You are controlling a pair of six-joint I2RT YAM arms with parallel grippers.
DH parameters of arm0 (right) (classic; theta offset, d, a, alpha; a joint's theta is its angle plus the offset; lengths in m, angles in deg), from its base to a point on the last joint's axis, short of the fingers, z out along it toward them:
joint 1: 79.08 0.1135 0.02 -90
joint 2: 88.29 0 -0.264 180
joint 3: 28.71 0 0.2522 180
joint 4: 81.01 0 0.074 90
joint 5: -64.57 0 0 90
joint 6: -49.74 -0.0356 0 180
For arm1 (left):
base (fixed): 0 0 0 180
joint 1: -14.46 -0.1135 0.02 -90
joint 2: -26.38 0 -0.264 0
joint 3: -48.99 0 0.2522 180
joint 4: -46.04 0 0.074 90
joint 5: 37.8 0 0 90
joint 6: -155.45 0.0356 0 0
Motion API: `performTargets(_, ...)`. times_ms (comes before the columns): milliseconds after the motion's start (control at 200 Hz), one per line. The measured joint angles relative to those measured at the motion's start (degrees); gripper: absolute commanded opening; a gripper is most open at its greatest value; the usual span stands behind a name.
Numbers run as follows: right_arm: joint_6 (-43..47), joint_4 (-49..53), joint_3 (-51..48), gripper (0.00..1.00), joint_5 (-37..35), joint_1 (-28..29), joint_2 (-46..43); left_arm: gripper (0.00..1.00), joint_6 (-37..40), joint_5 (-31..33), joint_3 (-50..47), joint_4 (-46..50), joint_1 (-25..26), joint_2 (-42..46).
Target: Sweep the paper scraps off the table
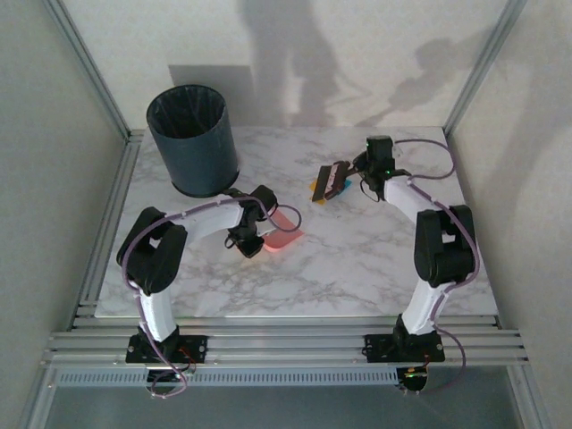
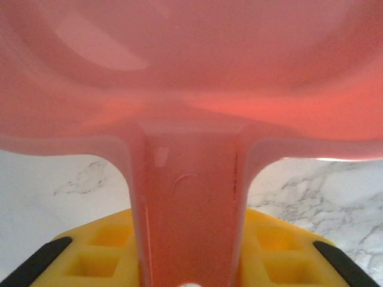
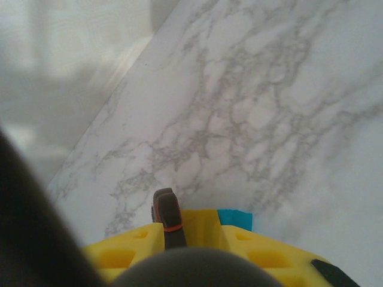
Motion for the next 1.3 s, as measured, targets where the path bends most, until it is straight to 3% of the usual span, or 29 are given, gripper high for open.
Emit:
performTargets(526,-1.2,-1.6,-24.0,0.00,-1.6,0.2,-23.1,0.00,0.0,-1.3,1.3,2.4,1.9,-0.9)
performTargets(1297,12.4,7.7,-15.2,0.00,12.5,0.2,-25.7,0.00,3.4,-2.7,1.4,3.2,4.1,0.0)
